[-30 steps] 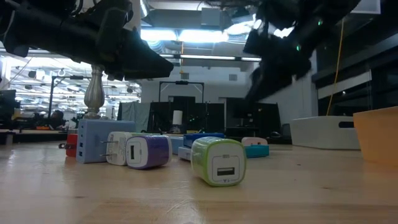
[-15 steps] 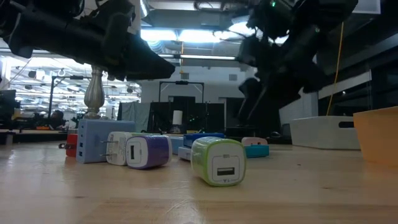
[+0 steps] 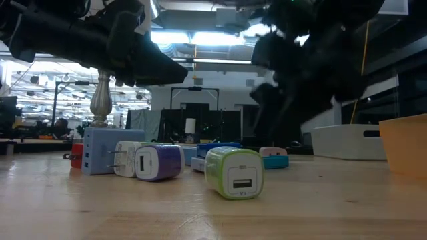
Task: Pick & Place Office items
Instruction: Put the right light blue digital clock into the gray bin
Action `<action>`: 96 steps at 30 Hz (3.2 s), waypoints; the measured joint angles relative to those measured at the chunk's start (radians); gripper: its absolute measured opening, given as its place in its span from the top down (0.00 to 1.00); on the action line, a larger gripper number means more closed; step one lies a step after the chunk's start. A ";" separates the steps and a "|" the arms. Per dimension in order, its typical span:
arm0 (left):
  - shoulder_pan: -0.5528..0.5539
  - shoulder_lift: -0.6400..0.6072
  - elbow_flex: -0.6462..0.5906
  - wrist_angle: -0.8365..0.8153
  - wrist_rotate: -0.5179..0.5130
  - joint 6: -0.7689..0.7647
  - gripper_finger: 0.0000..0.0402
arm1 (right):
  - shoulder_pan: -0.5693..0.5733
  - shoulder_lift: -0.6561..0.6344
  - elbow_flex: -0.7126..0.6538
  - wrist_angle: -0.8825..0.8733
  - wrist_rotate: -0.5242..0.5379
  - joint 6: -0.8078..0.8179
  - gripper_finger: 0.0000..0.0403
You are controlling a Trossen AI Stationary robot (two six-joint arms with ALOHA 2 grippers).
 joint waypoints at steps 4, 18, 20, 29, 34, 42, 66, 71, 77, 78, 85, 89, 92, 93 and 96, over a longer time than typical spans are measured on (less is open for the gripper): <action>0.000 0.000 0.000 0.000 0.000 0.001 0.52 | -0.001 0.045 0.000 0.016 0.005 -0.024 0.38; 0.004 0.000 0.000 0.001 0.008 0.001 0.52 | -0.014 0.050 0.032 0.026 -0.019 -0.052 0.38; 0.004 0.000 0.000 0.001 0.008 0.001 0.52 | -0.015 0.056 0.032 0.007 -0.019 -0.051 0.38; 0.004 0.000 0.000 -0.006 0.008 0.002 0.52 | -0.026 0.124 0.033 0.012 -0.029 -0.050 0.38; 0.004 0.000 0.000 -0.007 0.008 0.002 0.52 | -0.043 0.140 0.035 0.016 -0.062 -0.050 0.38; 0.004 0.000 0.000 -0.017 0.008 0.001 0.52 | -0.058 0.144 0.034 0.025 -0.055 -0.027 0.46; 0.004 0.000 0.000 -0.020 0.012 -0.009 0.52 | -0.093 0.072 0.232 -0.287 0.126 -0.063 0.89; 0.004 0.000 0.000 -0.020 0.025 -0.010 0.52 | -0.162 -0.023 0.252 -0.517 0.311 -0.059 0.89; 0.004 0.000 0.000 -0.021 0.034 -0.020 0.52 | -0.309 -0.176 0.251 -0.739 0.535 -0.001 0.89; 0.002 0.000 0.000 -0.020 0.034 -0.020 0.52 | -0.349 -0.208 0.245 -0.747 0.548 0.000 0.89; -0.007 0.000 0.000 -0.020 0.034 -0.020 0.52 | -0.666 -0.431 0.108 -0.726 0.579 0.064 0.89; -0.007 0.000 0.000 -0.017 0.034 -0.020 0.52 | -0.820 -0.522 -0.032 -0.651 0.523 0.110 0.89; -0.007 0.000 0.000 -0.014 0.034 -0.020 0.52 | -0.910 -0.561 -0.154 -0.543 0.499 0.122 0.89; -0.007 0.000 0.000 -0.014 0.034 -0.020 0.52 | -0.938 -0.564 -0.191 -0.504 0.492 0.126 0.89; -0.007 0.000 0.000 -0.014 0.034 -0.019 0.52 | -1.012 -0.563 -0.280 -0.392 0.430 0.094 0.89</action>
